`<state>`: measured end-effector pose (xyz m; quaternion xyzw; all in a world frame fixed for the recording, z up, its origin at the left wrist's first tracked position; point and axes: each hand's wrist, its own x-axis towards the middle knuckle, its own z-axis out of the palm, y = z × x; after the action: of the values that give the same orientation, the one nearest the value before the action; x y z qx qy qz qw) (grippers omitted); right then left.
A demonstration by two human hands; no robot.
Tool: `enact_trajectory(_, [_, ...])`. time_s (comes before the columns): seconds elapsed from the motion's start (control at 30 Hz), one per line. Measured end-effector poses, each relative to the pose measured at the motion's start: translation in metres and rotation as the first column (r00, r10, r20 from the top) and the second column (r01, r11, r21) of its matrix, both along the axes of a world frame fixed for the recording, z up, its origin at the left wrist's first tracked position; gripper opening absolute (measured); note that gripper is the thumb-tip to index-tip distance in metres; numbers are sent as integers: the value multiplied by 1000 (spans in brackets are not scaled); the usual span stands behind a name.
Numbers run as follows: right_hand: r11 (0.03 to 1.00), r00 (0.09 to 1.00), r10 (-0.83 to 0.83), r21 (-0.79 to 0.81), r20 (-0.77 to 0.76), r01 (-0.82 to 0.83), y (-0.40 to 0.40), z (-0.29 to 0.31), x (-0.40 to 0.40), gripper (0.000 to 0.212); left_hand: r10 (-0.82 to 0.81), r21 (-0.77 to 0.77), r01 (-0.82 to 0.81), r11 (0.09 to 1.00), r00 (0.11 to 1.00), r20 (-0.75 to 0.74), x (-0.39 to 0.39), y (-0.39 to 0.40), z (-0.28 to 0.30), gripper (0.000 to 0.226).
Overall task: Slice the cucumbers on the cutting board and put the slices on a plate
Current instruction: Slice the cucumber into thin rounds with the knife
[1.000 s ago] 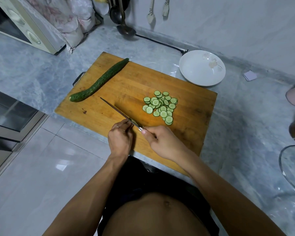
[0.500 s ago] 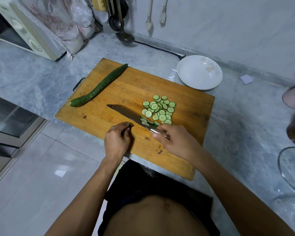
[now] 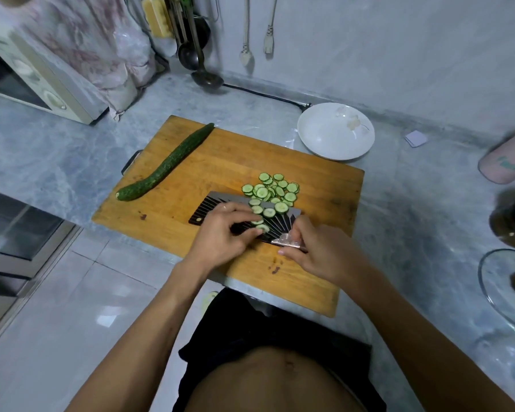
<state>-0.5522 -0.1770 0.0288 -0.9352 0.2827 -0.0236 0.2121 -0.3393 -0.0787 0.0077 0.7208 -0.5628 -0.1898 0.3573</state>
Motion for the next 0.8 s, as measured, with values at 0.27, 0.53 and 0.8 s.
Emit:
enact_trajectory(0.27, [995, 996, 19, -99, 89, -10, 1, -1, -9, 37, -175, 131, 182, 975, 983, -62, 26, -50, 8, 34])
enact_trajectory(0.53, [990, 985, 44, -137, 168, -21, 0, -6, -11, 39, -13, 116, -8, 993, 984, 180, 28, -88, 0, 21])
enact_trajectory(0.8, [969, 986, 90, -241, 141, -54, -6, -8, -16, 39, -263, 239, 223, 945, 953, 153, 0, -97, -1, 71])
